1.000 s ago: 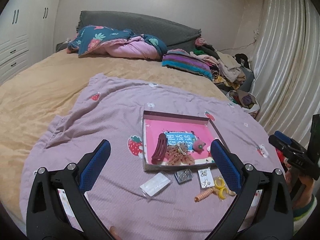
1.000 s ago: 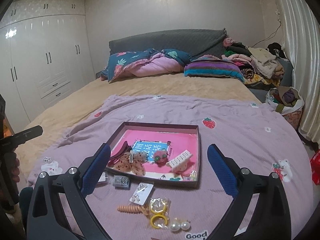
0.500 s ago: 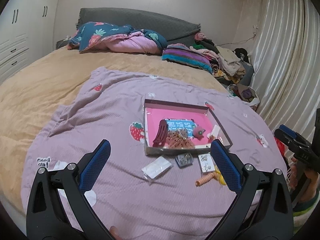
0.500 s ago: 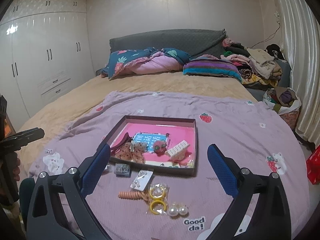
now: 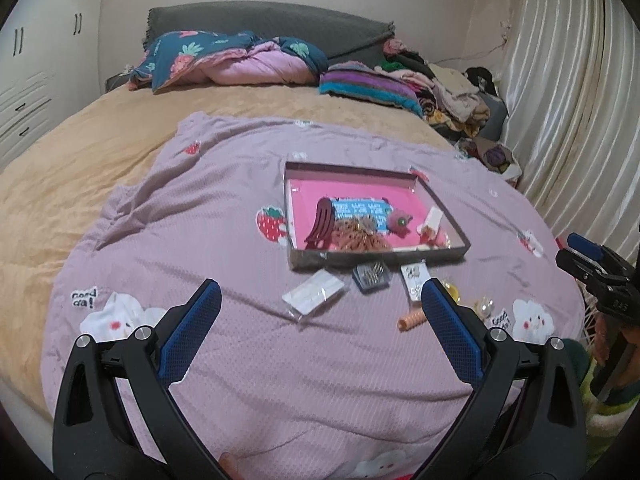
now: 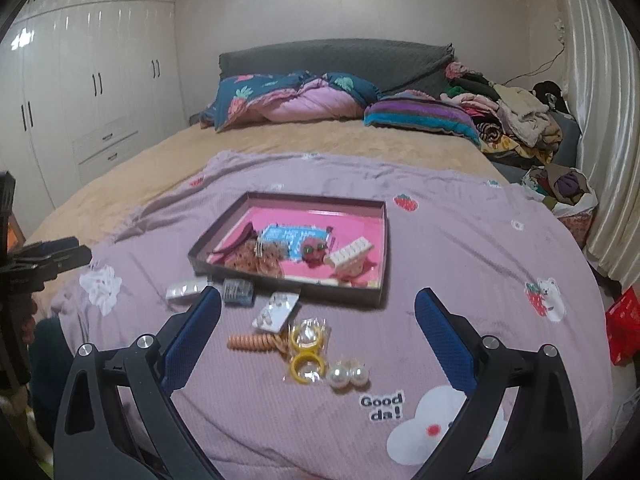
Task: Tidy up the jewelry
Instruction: 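Withdraw both tools from the tray back over the remaining accessories, then grasp the clear plastic packet with the left tool while the right tool grasps the yellow hair-tie bag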
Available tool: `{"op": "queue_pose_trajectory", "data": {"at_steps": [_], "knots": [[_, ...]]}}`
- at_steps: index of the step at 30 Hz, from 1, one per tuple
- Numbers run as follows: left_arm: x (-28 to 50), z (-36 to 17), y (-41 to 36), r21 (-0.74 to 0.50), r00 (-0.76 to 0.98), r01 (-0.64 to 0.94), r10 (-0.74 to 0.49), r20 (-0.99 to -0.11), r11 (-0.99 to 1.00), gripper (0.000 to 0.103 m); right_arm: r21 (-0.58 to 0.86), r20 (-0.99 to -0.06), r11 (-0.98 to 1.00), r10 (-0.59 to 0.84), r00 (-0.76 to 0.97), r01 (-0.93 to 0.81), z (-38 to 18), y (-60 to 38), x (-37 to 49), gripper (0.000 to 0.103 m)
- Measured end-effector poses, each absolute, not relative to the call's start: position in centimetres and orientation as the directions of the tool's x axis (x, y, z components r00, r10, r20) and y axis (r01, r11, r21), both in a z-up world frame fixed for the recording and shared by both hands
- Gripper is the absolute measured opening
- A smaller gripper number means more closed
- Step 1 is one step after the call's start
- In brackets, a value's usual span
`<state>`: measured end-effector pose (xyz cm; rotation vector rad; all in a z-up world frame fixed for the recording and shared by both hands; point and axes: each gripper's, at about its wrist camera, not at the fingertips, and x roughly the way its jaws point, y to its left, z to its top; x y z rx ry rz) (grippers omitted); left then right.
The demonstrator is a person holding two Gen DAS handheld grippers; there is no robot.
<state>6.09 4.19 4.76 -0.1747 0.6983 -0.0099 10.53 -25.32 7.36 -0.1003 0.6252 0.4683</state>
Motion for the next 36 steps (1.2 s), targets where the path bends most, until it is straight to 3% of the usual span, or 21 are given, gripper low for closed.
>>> {"op": "queue_pose_trajectory", "data": {"at_steps": [21, 30, 36], "knots": [[7.7, -1.2, 1.1, -0.079, 0.673, -0.006, -0.054, -0.738, 0.997, 0.093, 0.049, -0.721, 0.853, 0.391, 0.573, -0.52, 0.1, -23.1, 10.0, 0.097], [10.0, -4.3, 0.5, -0.055, 0.622, 0.019, -0.055, -0.781, 0.998, 0.093, -0.072, -0.763, 0.854, 0.285, 0.58, -0.515, -2.2, -21.9, 14.4, 0.096], [12.3, -5.3, 1.2, -0.02, 0.613, 0.003, -0.018, -0.79, 1.0, 0.093, -0.04, -0.819, 0.836, 0.287, 0.497, -0.548, -4.4, -20.9, 18.2, 0.083]]}}
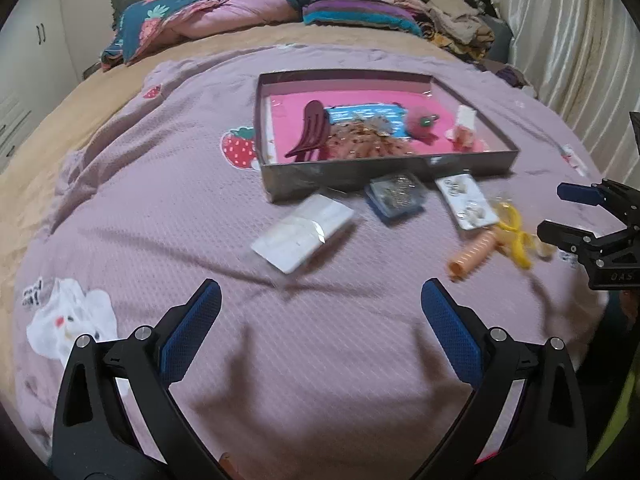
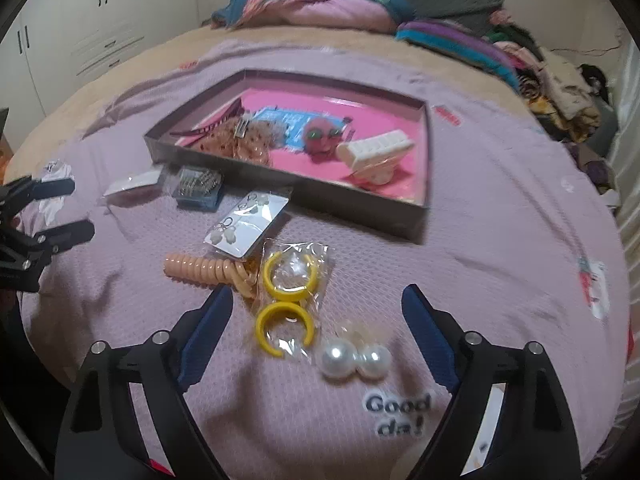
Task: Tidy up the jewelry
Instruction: 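Grasp the clear plastic packet with the left tool while the right tool grasps the yellow hair-tie bag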
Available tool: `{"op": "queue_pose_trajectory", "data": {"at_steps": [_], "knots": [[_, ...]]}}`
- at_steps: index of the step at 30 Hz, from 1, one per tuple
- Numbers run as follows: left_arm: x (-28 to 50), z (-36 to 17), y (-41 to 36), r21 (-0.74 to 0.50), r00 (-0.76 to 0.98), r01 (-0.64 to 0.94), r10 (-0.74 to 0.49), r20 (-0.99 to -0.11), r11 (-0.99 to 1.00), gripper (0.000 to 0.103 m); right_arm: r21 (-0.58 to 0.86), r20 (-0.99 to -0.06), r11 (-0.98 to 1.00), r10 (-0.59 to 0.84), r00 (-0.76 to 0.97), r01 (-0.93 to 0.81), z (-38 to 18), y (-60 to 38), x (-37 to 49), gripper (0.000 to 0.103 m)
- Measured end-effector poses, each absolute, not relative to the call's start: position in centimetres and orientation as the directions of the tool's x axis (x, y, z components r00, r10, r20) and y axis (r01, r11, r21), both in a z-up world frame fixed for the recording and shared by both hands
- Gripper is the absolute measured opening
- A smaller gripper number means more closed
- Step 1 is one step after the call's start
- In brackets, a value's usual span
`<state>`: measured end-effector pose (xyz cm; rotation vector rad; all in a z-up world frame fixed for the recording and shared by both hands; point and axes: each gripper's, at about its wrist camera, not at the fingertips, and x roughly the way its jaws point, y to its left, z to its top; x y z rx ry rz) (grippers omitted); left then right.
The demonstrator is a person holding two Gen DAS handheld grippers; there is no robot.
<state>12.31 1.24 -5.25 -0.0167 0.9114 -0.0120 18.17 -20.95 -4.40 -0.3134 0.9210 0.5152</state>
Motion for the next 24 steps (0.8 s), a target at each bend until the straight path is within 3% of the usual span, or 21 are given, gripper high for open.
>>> {"op": "queue_pose_trajectory", "data": {"at_steps": [5, 10, 16, 18, 22, 24], "knots": [[14.3, -5.9, 2.0, -0.016, 0.597, -0.011, -0.006, -0.802, 1.0, 0.093, -0.08, -0.852, 0.809, 0.247, 0.461, -0.582, -6.1, -19.4, 19.7, 0.068], [16.0, -6.5, 2.0, 0.004, 0.589, -0.001, 0.004, -0.808, 1.0, 0.093, -0.01, -0.876, 0.802, 0.281, 0.392, -0.598, -7.6, -19.0, 21.1, 0.065], [17.8, -7.3, 2.4, -0.004, 0.582, 0.002, -0.004, -0.813, 1.0, 0.092, 0.022, -0.873, 0.76, 0.331, 0.358, -0.649, -7.9, -18.0, 20.1, 0.034], [18.1, -7.7, 2.2, 0.006, 0.586, 0.005, 0.002, -0.81, 1.0, 0.074, -0.004, -0.868, 0.758, 0.322, 0.379, -0.652, -7.8, -17.7, 19.5, 0.033], [18.1, -8.4, 1.7, 0.01, 0.575, 0.034, -0.011, -0.818, 0.999, 0.062, 0.02, -0.851, 0.765, 0.352, 0.391, -0.644, -7.7, -18.1, 18.7, 0.029], [17.9, -8.5, 1.1, 0.028, 0.579, 0.056, -0.009, -0.815, 0.998, 0.047, 0.046, -0.841, 0.764, 0.377, 0.388, -0.643, -7.4, -18.5, 18.2, 0.029]]}}
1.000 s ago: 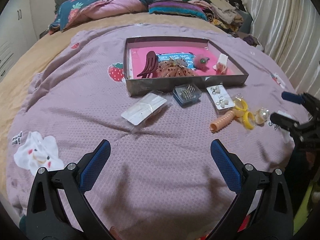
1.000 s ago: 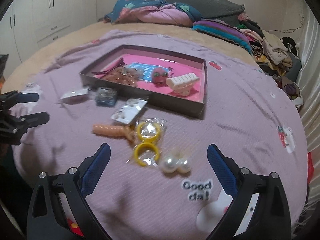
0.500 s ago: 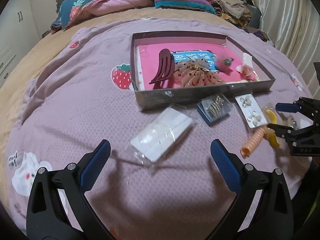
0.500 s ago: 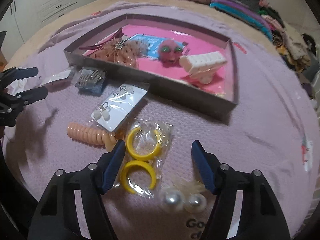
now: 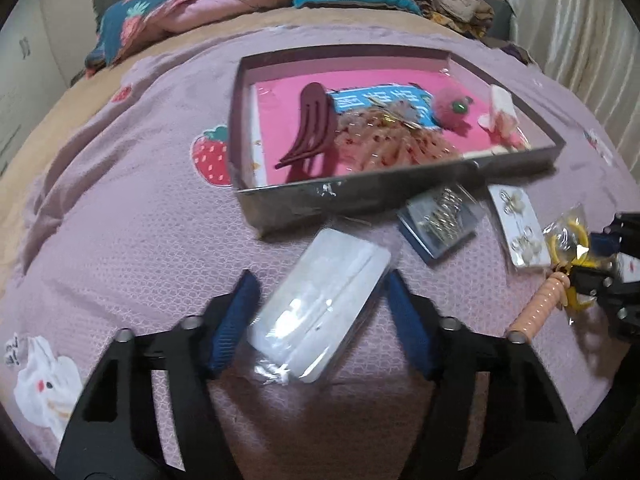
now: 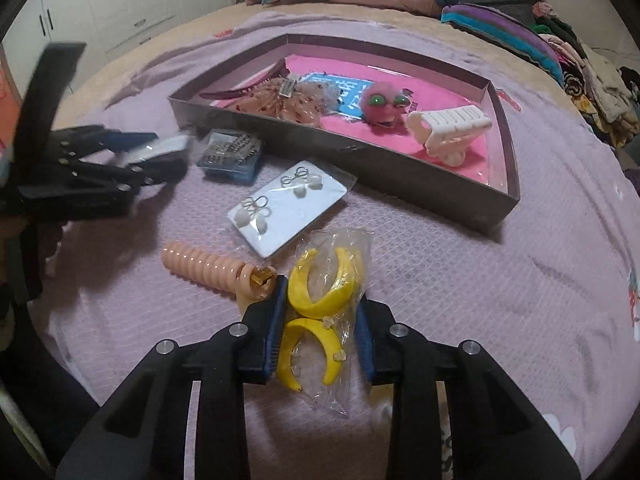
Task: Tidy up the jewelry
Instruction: 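Grasp the clear plastic packet with the left tool while the right tool grasps the yellow hair-tie bag, then carry both bags into the tray and open both tools to release them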
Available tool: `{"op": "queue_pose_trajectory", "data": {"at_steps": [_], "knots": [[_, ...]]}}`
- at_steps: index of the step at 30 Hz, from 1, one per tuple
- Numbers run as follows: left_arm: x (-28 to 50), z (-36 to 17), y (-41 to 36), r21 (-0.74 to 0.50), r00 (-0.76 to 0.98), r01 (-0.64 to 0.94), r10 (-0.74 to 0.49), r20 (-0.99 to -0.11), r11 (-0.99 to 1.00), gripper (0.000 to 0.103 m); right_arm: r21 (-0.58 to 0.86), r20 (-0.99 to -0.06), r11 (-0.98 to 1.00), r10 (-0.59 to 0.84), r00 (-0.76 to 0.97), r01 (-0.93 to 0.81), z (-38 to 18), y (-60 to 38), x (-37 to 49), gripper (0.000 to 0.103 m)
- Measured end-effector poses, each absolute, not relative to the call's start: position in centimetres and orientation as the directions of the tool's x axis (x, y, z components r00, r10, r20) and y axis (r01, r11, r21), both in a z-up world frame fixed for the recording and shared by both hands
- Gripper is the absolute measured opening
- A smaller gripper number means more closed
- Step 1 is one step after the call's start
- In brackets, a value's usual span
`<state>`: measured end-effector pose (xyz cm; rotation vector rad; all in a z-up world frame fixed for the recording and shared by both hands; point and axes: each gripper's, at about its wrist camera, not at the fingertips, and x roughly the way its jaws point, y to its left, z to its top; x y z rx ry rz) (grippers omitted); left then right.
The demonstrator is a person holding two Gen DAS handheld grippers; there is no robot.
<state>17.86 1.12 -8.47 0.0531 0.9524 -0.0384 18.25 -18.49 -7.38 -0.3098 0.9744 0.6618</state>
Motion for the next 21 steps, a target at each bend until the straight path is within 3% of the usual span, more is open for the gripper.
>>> {"op": "queue_pose_trajectory", "data": {"at_steps": [2, 5, 21], "knots": [[17.4, -8.3, 0.7, 0.039, 0.586, 0.066, -0.007, -0.81, 0.997, 0.041, 0.069, -0.833, 0.764, 0.398, 0.385, -0.641, -7.1, -18.7, 17.9, 0.029], [16.7, -8.2, 0.5, 0.034, 0.588, 0.062, -0.009, -0.808, 0.997, 0.039, 0.089, -0.822, 0.765, 0.419, 0.387, -0.638, -6.7, -19.2, 17.0, 0.029], [11.8, -4.5, 1.0, -0.061, 0.627, 0.038, -0.071, -0.775, 0.997, 0.038, 0.173, -0.741, 0.747, 0.528, 0.415, -0.641, -3.6, -19.9, 14.3, 0.029]]}}
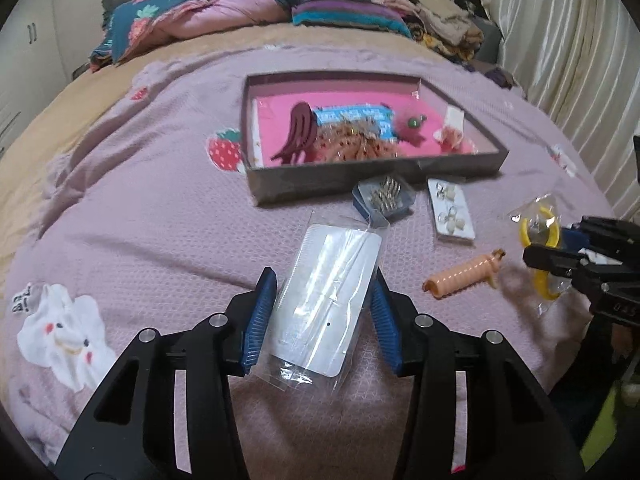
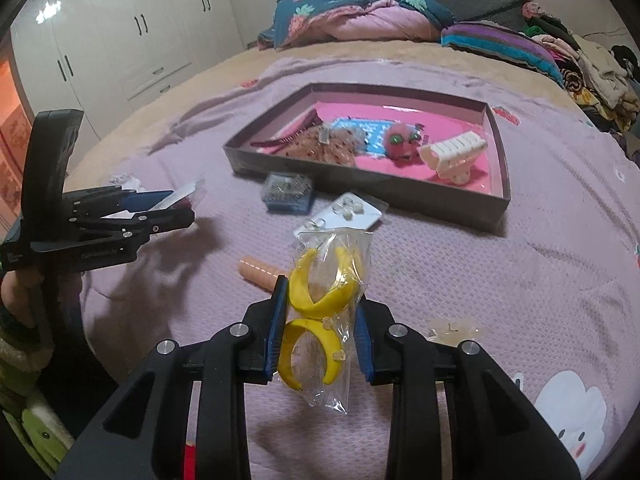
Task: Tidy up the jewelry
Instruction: 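Carry both bags into the tray and open both tools to release them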
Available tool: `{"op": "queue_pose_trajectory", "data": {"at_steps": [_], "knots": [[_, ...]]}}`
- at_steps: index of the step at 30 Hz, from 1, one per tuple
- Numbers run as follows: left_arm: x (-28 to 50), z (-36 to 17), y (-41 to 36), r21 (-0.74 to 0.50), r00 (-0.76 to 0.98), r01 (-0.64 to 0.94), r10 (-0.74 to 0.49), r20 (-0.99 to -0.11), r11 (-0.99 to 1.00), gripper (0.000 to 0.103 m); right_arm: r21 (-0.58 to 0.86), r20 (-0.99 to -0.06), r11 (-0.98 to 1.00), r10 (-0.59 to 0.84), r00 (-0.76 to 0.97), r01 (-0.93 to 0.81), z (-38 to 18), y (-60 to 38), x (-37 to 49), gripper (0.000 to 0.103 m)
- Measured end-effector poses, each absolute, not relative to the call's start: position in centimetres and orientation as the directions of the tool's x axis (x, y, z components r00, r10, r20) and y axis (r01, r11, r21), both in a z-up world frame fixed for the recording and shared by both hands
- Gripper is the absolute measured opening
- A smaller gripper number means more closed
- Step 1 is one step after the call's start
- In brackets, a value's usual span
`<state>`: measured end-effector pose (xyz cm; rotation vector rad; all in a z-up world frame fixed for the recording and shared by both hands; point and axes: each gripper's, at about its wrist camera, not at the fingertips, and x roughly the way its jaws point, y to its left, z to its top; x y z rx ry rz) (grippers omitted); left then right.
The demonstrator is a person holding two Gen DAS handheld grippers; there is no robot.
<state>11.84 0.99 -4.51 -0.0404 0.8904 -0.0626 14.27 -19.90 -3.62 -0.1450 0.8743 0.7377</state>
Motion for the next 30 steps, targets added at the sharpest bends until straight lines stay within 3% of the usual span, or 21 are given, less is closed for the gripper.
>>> {"op": "queue_pose_trajectory", "data": {"at_steps": [13, 30], "knots": [[12.4, 0.5, 0.8, -0.077, 0.717, 0.021, -0.069, -0.693, 0.997, 0.038, 0.187, -0.663, 0.747, 0.576, 0.479, -0.638, 0.3, -20.7, 14.4, 0.029], [18.0, 3.7, -3.2, -0.092, 0.743, 0.087, -0.126, -0.657, 0.992, 0.038, 0.158, -0.549, 0.833, 0.52, 0.654, -0.53, 6.4, -25.1, 19.1, 0.029]]}}
